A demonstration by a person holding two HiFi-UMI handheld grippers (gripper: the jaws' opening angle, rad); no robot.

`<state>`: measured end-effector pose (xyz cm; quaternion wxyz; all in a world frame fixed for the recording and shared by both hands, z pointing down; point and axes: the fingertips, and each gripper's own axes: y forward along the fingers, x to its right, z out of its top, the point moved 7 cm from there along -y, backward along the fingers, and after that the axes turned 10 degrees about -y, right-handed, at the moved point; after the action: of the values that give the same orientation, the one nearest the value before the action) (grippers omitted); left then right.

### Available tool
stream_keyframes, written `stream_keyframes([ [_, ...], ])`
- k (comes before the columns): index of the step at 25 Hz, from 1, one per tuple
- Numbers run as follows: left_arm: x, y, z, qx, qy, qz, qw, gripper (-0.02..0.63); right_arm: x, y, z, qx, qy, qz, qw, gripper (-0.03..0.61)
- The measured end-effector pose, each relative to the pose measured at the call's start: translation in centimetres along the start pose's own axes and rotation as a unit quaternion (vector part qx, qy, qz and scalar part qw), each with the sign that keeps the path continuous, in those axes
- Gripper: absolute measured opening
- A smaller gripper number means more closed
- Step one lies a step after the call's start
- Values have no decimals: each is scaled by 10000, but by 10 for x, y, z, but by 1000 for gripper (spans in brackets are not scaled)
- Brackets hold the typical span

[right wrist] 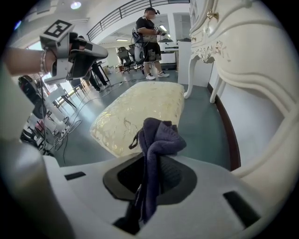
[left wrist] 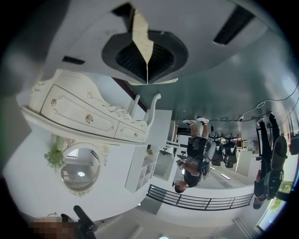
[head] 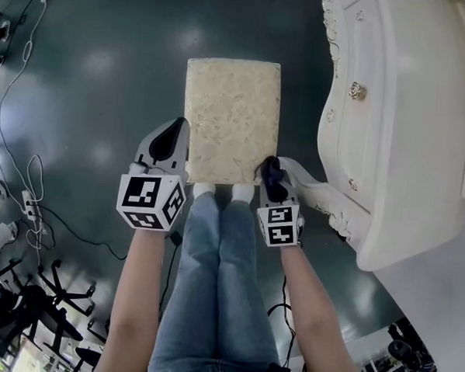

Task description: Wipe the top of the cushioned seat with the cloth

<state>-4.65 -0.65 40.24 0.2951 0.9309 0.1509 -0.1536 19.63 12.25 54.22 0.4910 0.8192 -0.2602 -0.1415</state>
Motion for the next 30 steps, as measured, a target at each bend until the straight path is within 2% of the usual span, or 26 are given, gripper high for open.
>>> stream_keyframes([
  [6,-3,3,-1,-41,-45,24,10000,5,-8,-8,-12,-479,-71,361,9982,38],
  [12,-8,3,7,-27,-66,82,9999,5,-3,-32,4,-207,-98,115,9997,38],
  [16,-14,5,15,-2,-79,138,9999,5,11,-37,36,222,-96,-172,9996,38],
  [21,-21,10,21,3,-95,179,9998,5,35,-27,95,700,58,-368,9968,40],
  [30,-32,21,23,-31,-170,258,9995,5,71,0,159,1005,292,-584,9928,40],
])
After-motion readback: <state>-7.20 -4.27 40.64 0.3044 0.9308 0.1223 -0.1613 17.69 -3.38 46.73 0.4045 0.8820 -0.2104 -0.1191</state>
